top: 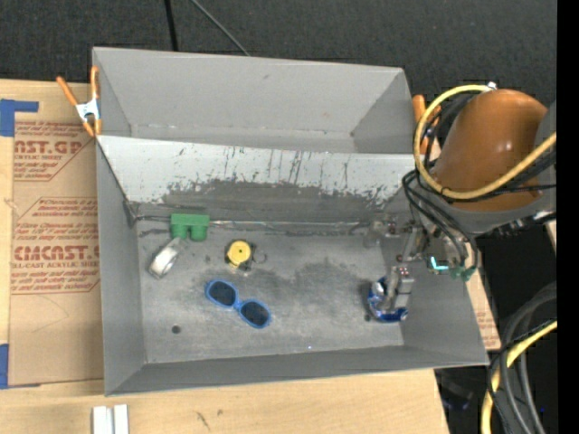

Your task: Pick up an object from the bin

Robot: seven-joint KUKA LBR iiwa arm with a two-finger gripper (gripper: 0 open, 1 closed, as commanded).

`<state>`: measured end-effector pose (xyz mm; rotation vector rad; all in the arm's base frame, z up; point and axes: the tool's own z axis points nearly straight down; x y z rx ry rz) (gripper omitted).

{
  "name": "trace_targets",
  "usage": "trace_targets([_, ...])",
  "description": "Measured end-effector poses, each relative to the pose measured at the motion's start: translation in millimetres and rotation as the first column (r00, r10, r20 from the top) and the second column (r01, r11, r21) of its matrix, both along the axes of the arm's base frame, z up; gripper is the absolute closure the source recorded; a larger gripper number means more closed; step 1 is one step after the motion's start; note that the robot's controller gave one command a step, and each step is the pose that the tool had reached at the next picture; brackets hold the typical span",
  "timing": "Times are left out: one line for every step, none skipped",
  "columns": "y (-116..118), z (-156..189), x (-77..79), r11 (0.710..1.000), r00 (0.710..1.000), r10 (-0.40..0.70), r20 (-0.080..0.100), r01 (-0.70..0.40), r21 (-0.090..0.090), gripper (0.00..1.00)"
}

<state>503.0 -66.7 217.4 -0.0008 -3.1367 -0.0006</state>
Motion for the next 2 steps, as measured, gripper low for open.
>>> trace_targets([-48,-134,0.7,0.933,0.933,0.359,0.001,-0.359,0.002,0.0])
trace_targets([-82,-142,53.4,0.864,0.864,0.504,0.008,-0.504,0.007,0.0])
